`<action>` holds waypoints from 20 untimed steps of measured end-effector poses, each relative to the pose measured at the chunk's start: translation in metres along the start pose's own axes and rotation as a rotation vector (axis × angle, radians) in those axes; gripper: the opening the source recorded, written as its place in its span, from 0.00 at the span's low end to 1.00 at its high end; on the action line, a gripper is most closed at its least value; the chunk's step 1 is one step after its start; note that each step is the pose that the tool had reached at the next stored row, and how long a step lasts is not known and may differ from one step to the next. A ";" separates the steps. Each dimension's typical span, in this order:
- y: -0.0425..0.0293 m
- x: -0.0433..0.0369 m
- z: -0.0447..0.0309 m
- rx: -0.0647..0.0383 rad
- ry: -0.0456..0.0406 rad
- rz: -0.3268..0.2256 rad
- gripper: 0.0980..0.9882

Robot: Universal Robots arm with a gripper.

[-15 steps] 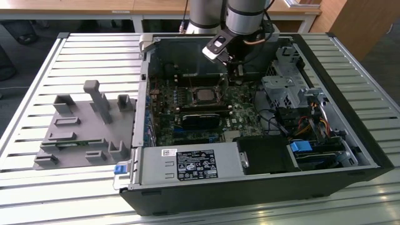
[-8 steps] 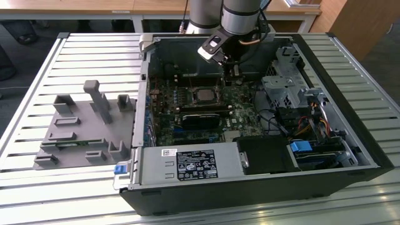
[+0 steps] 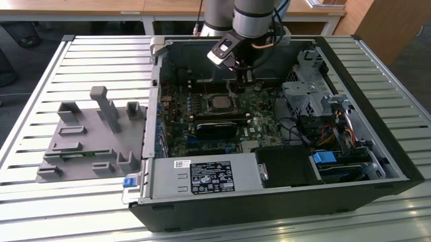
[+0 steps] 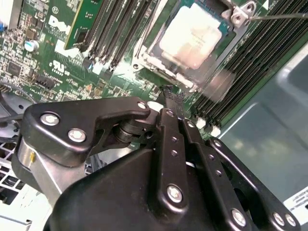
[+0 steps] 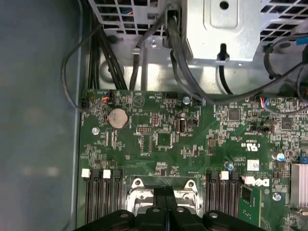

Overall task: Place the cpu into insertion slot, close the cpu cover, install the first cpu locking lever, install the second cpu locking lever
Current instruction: 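Close the cpu cover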

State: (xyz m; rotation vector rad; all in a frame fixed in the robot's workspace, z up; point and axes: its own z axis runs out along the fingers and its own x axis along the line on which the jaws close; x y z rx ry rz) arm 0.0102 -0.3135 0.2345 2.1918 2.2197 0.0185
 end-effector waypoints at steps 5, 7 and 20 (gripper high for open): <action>-0.0047 0.0001 0.0017 0.000 0.0000 0.000 0.01; -0.0074 0.0001 0.0027 0.000 0.0000 0.000 0.01; -0.0219 0.0004 0.0156 0.002 0.0001 0.000 0.01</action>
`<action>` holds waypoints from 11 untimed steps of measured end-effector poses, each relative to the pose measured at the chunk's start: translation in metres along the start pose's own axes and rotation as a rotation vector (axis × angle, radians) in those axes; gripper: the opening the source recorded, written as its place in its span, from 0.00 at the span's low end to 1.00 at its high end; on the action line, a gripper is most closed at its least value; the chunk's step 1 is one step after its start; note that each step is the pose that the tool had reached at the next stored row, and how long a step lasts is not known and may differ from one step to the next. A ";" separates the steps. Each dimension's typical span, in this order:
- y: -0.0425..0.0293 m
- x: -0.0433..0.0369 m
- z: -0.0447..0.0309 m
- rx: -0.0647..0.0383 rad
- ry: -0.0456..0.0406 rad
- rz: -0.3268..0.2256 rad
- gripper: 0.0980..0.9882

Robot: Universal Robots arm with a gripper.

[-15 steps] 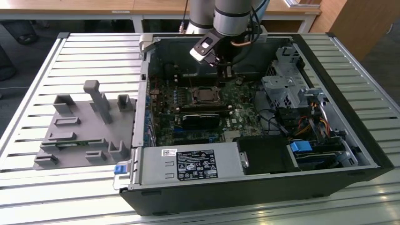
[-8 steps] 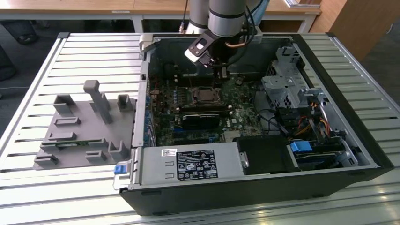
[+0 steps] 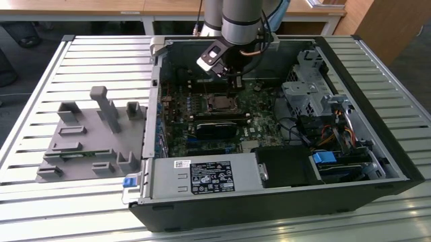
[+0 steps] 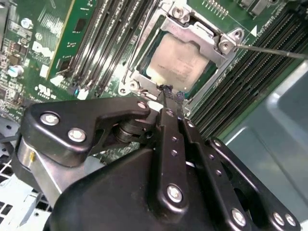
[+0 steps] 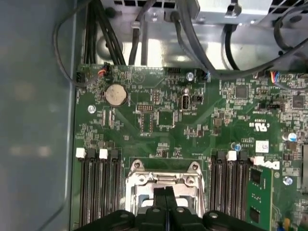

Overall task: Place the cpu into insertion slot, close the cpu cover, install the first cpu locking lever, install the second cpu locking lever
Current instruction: 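Close the cpu cover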

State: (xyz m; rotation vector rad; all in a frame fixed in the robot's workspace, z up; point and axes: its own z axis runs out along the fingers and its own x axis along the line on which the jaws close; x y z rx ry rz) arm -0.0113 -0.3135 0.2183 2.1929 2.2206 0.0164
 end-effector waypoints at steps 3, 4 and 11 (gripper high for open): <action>-0.0052 0.0000 0.0011 0.000 -0.0003 0.000 0.01; -0.0074 0.0001 0.0015 0.000 -0.0002 0.000 0.01; -0.0181 0.0003 0.0042 0.000 -0.0001 0.000 0.01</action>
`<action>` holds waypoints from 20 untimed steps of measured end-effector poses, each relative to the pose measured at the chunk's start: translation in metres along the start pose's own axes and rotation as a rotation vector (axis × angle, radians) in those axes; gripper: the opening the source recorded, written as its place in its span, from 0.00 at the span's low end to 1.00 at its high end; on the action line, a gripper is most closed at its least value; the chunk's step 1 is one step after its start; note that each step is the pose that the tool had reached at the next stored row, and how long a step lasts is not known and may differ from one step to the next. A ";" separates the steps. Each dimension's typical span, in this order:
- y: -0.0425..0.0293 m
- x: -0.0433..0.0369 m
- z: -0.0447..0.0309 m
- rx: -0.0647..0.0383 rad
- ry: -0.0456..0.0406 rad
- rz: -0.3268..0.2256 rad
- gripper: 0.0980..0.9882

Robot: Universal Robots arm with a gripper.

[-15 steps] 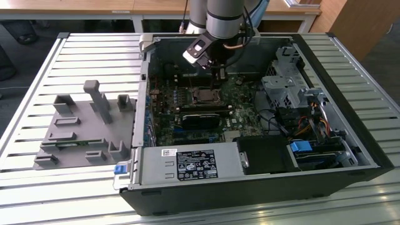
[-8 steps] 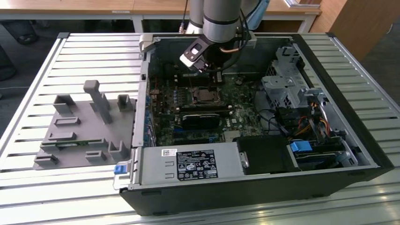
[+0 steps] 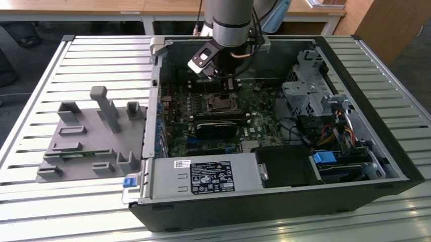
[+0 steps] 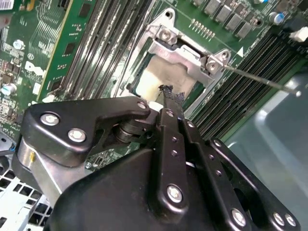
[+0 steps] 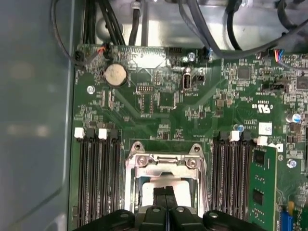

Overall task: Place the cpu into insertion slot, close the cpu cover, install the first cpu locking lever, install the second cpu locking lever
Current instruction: 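Close the cpu cover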

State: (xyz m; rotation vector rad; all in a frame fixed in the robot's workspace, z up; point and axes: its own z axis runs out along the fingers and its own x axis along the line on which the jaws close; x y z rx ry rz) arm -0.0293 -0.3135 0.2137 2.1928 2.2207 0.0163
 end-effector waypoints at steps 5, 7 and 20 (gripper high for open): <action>-0.0029 -0.0005 0.0019 0.000 -0.0001 0.000 0.01; -0.0051 -0.0007 0.0020 0.000 0.0001 0.000 0.01; -0.0218 -0.0006 0.0039 0.000 -0.0001 0.000 0.01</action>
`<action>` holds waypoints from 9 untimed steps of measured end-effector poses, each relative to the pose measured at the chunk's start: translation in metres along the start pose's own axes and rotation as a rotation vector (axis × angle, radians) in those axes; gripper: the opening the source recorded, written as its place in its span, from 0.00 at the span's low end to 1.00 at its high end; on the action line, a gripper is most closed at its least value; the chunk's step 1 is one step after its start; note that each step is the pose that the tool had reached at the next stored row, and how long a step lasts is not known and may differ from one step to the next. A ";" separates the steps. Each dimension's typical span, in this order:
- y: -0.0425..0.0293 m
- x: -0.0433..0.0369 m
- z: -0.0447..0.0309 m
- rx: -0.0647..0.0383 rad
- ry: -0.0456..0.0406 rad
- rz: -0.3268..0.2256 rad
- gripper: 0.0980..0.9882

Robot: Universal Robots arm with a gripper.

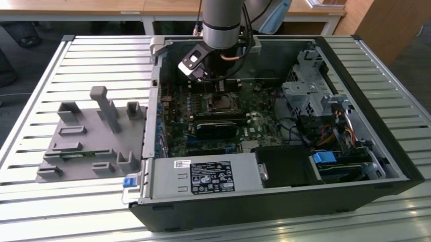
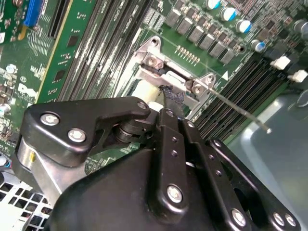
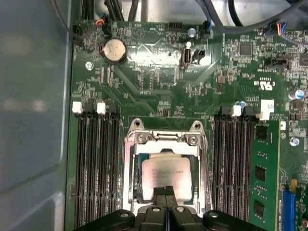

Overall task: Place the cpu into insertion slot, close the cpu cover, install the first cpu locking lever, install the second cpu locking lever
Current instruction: 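Close the cpu cover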

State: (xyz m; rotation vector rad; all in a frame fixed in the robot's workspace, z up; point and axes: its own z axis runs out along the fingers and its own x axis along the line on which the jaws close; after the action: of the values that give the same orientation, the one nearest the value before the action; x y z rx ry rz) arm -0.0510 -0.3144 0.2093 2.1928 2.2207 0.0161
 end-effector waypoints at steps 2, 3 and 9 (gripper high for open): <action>-0.0021 0.0000 0.0008 0.000 0.0000 0.000 0.01; -0.0033 0.0001 0.0014 0.000 0.0000 0.000 0.01; -0.0070 0.0001 0.0048 0.000 0.0001 0.000 0.01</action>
State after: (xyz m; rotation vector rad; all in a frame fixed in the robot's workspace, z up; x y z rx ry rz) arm -0.0579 -0.3144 0.2044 2.1927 2.2208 0.0163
